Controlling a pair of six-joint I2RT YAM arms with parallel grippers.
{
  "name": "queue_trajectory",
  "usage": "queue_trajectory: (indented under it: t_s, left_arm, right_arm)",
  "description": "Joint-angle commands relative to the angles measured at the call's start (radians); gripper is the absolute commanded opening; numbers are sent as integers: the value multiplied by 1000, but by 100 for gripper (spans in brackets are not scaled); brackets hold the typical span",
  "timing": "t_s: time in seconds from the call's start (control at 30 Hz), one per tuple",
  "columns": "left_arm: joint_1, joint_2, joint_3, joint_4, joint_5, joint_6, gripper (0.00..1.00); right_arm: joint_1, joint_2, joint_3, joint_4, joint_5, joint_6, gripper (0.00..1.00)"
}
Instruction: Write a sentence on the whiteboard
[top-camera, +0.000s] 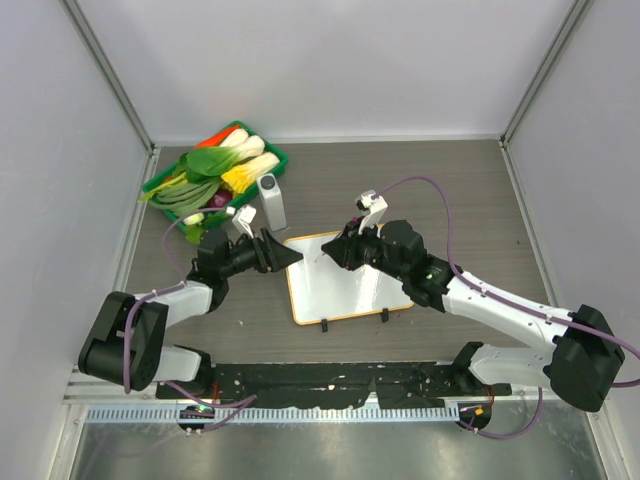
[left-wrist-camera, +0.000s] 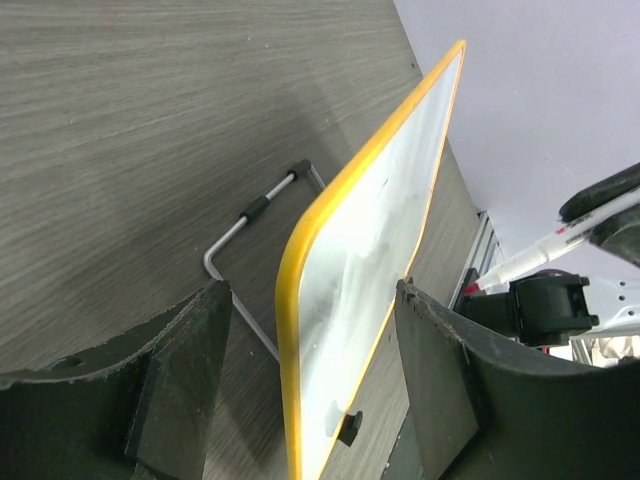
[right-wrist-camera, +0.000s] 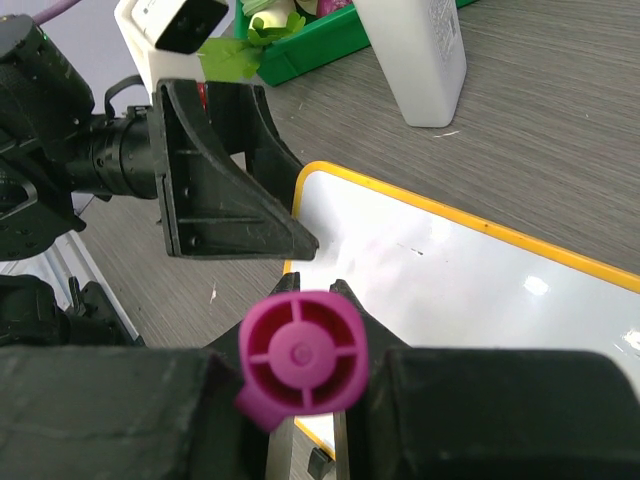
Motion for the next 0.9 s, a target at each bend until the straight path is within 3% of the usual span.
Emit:
queue_trajectory:
  t_s: [0.0,0.17,0.23,0.47,0.7,0.87]
  left_arm:
    - [-12,-44,-34,92,-23,39,68]
    - [-20,-29,-33,110,-19,25,66]
    - [-20,-18,-33,143,-2,2,59]
    - [-23,-29,-51,169,4,-6,52]
    - [-26,-54,-58,101,-13,22,29]
    - [-25,-46,-51,75,-20,33,5]
  right_arm:
    - [3,-15,28,62,4,-19,1]
    - [5,-2,23,84,-11,-17,1]
    - [3,14,28,101,-30,-17,1]
    - [7,55,34,135,-13,-19,1]
    - [7,86,40,165,1,-34,1]
    - [26,101,36,191,2,-66,1]
